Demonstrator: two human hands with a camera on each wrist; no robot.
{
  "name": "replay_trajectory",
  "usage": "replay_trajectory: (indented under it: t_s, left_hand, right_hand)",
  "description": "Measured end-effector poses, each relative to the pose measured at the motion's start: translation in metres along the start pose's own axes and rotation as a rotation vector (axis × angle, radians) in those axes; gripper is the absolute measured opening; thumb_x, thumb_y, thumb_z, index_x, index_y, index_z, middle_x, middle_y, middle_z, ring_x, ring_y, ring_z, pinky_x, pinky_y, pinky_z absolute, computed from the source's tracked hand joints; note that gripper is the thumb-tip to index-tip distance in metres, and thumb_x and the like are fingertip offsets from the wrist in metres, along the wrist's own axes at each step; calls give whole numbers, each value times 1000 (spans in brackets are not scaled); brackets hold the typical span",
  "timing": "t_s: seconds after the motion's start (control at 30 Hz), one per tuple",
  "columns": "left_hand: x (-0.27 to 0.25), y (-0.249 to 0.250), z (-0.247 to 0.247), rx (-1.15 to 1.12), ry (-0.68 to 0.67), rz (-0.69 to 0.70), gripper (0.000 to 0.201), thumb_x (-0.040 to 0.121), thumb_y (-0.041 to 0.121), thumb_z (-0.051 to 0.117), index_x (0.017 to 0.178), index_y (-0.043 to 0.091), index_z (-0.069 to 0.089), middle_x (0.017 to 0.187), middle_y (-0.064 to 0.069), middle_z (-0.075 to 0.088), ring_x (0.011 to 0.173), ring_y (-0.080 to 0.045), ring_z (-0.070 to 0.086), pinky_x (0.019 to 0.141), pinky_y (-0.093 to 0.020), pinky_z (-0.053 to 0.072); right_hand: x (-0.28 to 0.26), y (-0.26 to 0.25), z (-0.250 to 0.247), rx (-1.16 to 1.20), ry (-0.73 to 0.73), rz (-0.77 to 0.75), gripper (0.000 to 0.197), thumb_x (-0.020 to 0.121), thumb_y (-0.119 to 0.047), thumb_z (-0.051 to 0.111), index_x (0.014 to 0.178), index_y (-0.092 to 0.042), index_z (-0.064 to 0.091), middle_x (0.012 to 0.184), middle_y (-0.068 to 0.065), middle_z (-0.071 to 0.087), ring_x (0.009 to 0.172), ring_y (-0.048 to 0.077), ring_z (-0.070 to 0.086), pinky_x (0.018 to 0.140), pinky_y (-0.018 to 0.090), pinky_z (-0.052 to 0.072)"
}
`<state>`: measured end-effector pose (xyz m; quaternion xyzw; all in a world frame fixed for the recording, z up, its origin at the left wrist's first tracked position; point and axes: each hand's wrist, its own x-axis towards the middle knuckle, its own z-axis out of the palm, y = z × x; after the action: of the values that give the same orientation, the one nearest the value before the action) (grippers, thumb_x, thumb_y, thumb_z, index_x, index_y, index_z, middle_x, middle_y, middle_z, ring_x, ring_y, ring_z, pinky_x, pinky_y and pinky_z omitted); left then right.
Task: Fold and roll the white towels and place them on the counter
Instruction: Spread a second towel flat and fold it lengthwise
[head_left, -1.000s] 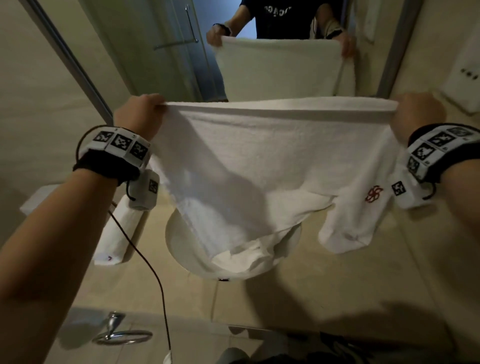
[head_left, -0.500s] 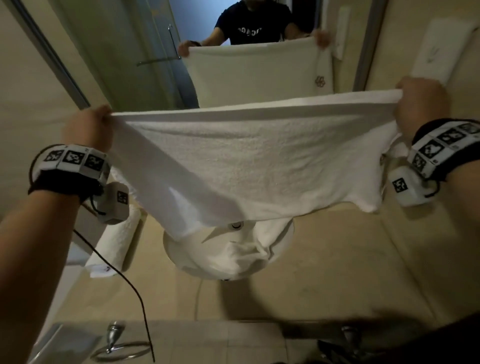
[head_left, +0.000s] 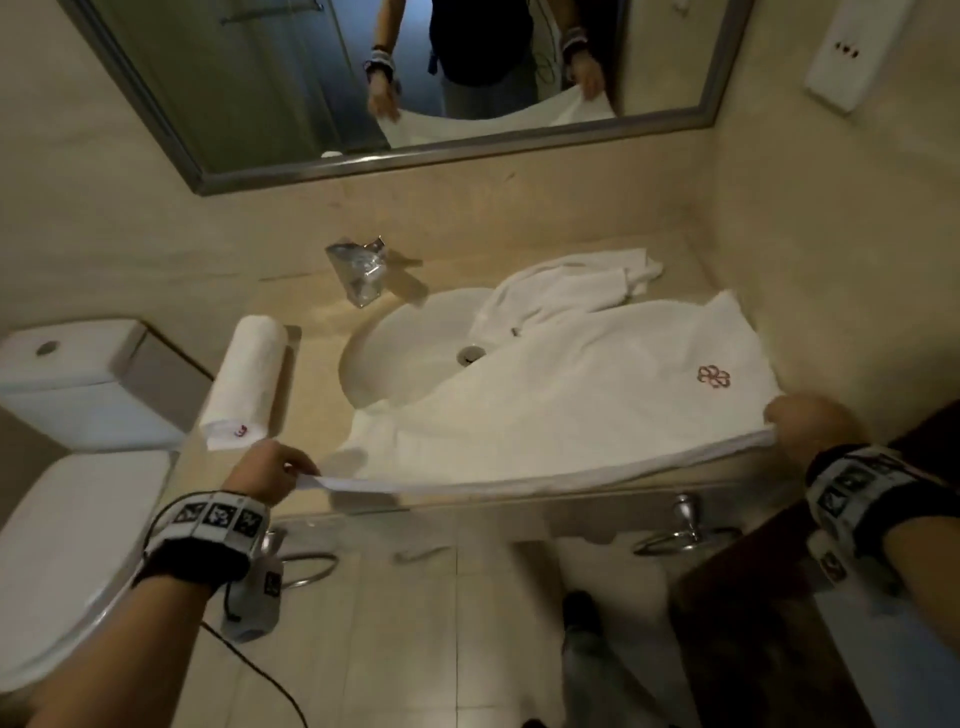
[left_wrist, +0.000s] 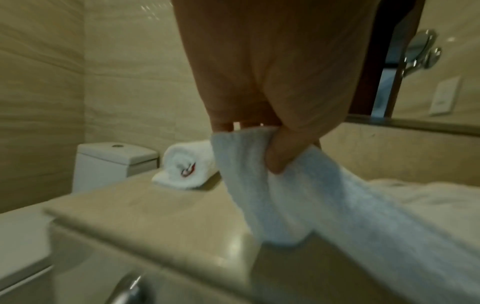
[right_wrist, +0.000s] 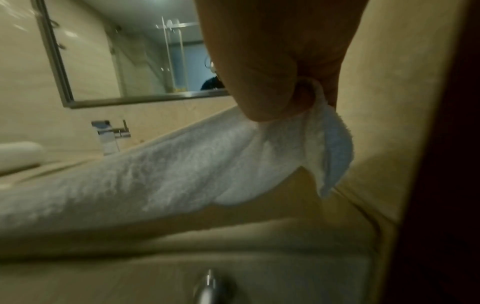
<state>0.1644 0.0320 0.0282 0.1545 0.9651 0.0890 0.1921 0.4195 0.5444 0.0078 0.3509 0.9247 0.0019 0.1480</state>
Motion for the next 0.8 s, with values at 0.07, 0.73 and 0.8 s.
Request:
replay_trajectory:
  t_s: [0.07,0.73,0.8]
  left_hand:
    - [-12,-12,25,-6,-9,-34,25,79,-8,56,88,6,75,93,-12,70,92,-25,61,81,-23,40]
    - [-66,-23,56,-720,445,-411,25,93,5,50,115,-4,59,78,-12,54,65,-21,53,37,-5,36]
    - [-67,-26,55,-839,524,-446,27,93,7,51,117,-1,59,85,-9,52,82,-22,47,36,-7,36]
  right_hand:
    - [-26,4,24,-73,-54,-8,28,96,-15,40,117,-12,59,125,6,58,115,20,56,94,26,44]
    - [-87,36,56,279,226,161,23,78,18,47,97,10,58,98,37,57,97,48,51,81,47,42]
    - [-89,40,59,232,194,146,22,81,16,45,94,12,62,101,36,58,98,47,48,84,44,39]
